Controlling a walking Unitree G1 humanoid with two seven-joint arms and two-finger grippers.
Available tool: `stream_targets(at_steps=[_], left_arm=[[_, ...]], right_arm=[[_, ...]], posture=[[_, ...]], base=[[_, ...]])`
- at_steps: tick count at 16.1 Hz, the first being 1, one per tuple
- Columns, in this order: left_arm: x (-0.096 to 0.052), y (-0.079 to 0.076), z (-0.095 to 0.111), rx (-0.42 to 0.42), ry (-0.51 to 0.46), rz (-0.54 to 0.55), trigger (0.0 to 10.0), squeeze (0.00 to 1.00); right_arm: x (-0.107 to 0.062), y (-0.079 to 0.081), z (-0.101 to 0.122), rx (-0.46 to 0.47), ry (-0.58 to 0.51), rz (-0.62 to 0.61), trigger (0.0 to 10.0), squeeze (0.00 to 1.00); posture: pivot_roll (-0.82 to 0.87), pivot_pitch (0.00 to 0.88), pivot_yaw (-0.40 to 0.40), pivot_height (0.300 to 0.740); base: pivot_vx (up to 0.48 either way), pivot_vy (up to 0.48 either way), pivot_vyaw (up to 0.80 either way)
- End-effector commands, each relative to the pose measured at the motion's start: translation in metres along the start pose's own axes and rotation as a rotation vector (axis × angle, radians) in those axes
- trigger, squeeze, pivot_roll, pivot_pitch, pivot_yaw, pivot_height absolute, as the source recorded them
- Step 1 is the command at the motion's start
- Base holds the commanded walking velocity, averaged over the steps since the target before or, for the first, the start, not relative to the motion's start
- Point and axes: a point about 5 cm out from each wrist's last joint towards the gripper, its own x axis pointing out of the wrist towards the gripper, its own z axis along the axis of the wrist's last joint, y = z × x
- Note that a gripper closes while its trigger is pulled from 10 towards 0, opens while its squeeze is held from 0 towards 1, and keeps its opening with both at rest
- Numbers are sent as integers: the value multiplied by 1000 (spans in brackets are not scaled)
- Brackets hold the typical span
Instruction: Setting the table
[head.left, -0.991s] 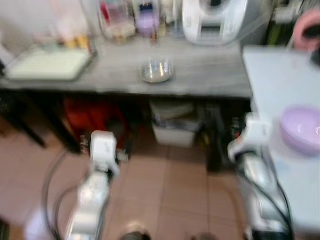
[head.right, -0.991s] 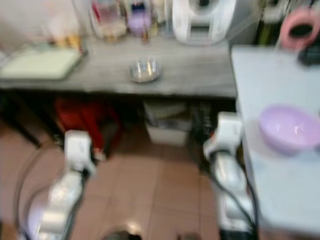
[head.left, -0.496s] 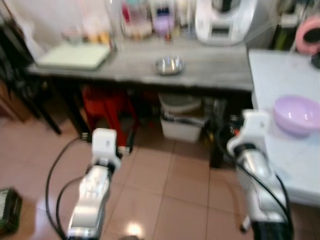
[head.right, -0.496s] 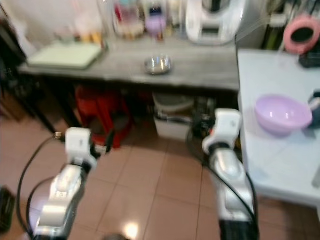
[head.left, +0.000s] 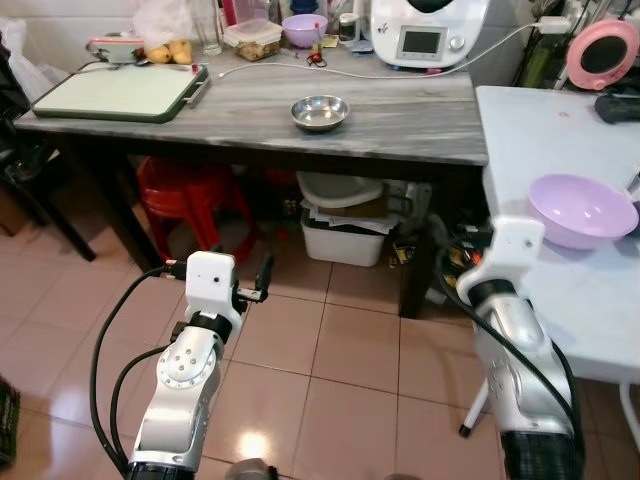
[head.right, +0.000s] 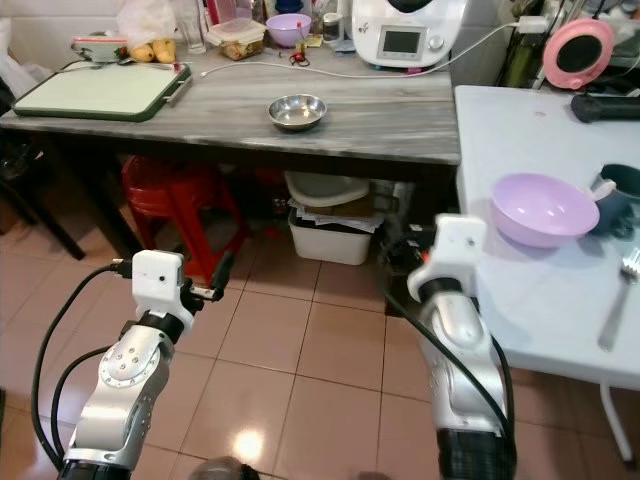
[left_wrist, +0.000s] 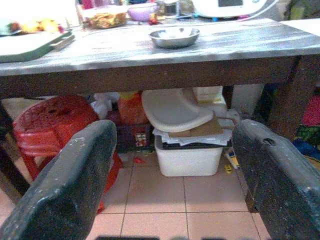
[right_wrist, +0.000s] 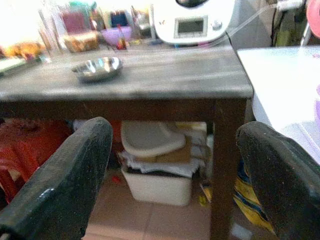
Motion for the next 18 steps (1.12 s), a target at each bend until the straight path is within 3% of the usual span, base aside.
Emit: stream_targets(at_steps=[1,12,18], left_arm=[[0,0,4,4,-18,-1,10000,0],[1,-1,6,10,-28,-9,10000,0],[-1,4,6,4,-26,28,10000,0]], right_arm=[[1,-3,1,-5,1,-2,10000,0],[9,1,15,-49,-65,26,10000,0],[22,1,21,-133,-57,48,10000,0]], posture=[[-47,0,52,740],[-45,0,57,740],[-36,0,56,740]], base=[[0,-330,0],[240,-371,0],[0,0,0]])
